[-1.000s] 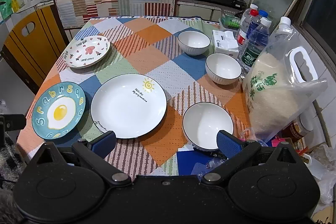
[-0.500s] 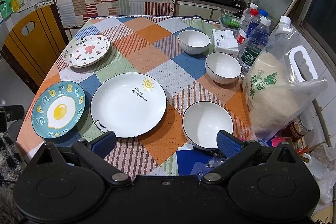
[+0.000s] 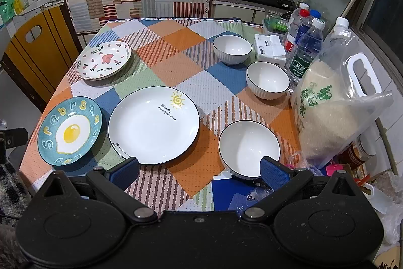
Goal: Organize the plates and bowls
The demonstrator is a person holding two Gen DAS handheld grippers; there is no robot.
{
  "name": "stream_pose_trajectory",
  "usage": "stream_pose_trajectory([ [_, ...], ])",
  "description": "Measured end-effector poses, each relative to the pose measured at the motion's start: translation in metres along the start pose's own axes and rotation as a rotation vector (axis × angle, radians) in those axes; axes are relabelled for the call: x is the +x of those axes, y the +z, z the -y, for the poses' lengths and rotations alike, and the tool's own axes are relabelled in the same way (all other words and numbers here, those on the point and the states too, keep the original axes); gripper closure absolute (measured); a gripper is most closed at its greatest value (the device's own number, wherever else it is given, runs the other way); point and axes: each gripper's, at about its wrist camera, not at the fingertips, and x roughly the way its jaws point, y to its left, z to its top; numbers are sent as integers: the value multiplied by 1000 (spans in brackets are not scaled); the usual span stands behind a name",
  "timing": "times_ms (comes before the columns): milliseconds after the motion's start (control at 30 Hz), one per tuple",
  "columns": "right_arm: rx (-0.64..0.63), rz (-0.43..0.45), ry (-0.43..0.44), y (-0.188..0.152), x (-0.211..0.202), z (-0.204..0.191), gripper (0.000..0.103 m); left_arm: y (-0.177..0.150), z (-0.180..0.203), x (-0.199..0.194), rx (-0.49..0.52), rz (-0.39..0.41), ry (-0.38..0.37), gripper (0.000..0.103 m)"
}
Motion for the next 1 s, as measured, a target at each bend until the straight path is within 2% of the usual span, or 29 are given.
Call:
stream_pose_trajectory([
  [133, 1, -2, 1, -1, 3, 1, 0, 3, 1, 5, 2, -18, -51, 3],
  [233, -10, 45, 26, -2, 1, 1, 0, 6, 3, 13, 19, -8, -66, 3],
  [367, -40, 227, 153, -7, 3, 11, 0, 16, 2, 32, 41, 19, -82, 3],
  [433, -14, 334, 228, -13, 11, 22, 0, 23, 1, 45, 97, 17, -112, 3],
  [467, 7, 360, 276, -14, 16, 29, 0, 27, 2, 52, 124, 21, -120, 4],
  [533, 49, 329, 341, -10, 33, 36, 2, 35, -2, 65, 115, 19, -142, 4],
  [600, 80, 264, 395, -8, 54, 40, 9, 44, -5, 80, 112, 11, -204, 4],
  [667, 107, 223, 443, -11, 72, 39, 10, 51, -4, 98, 110, -11, -220, 6],
  [833, 195, 136, 477, -30, 114, 33, 17, 62, 5, 148, 171, -60, -262, 17],
  [1000, 246, 64, 484, -53, 148, 27, 22, 66, 8, 194, 191, -97, -304, 30],
])
